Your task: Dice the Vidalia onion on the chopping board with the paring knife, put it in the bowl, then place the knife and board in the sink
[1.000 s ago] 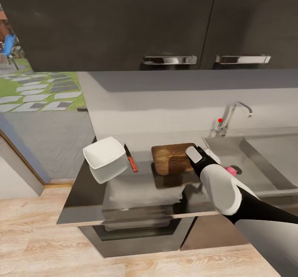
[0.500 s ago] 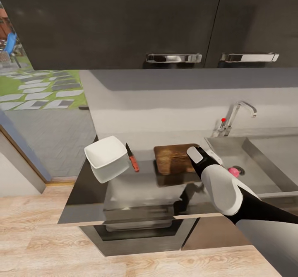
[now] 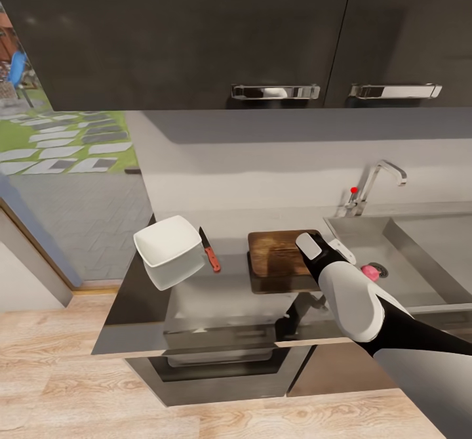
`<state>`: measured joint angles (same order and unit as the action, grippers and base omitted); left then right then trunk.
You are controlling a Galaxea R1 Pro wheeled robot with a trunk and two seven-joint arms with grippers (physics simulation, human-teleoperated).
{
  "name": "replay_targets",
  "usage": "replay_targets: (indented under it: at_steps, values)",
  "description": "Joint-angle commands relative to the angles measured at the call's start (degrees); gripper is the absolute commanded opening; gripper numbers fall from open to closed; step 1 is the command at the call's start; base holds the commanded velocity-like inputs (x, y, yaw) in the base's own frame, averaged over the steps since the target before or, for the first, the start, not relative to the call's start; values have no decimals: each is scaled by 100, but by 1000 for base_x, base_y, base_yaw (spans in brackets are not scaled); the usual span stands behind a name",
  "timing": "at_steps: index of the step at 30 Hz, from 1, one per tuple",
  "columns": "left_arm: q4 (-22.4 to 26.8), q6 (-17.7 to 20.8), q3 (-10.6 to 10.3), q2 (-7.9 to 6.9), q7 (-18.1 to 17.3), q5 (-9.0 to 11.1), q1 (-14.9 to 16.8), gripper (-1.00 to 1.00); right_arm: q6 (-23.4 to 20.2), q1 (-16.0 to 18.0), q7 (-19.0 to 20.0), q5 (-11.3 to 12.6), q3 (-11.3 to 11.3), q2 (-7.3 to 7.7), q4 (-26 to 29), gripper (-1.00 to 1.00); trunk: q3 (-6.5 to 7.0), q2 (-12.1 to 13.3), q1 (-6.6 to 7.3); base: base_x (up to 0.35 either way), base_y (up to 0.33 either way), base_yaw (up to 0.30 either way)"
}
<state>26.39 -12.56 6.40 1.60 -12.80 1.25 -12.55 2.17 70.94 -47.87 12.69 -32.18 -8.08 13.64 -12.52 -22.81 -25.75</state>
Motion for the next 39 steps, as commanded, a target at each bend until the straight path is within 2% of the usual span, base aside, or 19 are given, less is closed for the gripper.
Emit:
replay_targets:
  at_steps: [1,12,30,39]
  values:
    - [8,8,46,7,-56,14,-2,100,23,3,-20,58,26,-1,7,-100,-10,-11,-3,0,0,0]
    - [8,8,46,7,-56,10,-2,100,28,-12,-21,58,28,0,7,-100,-19,-11,-3,0,0,0]
    - [7,8,46,7,-56,15,-2,100,27,-63,-21,66,27,0,16,-100,-160,-11,-3,0,0,0]
    - [7,8,46,7,-56,14,-2,100,23,-63,-21,65,28,0,16,-100,-171,-11,-3,0,0,0]
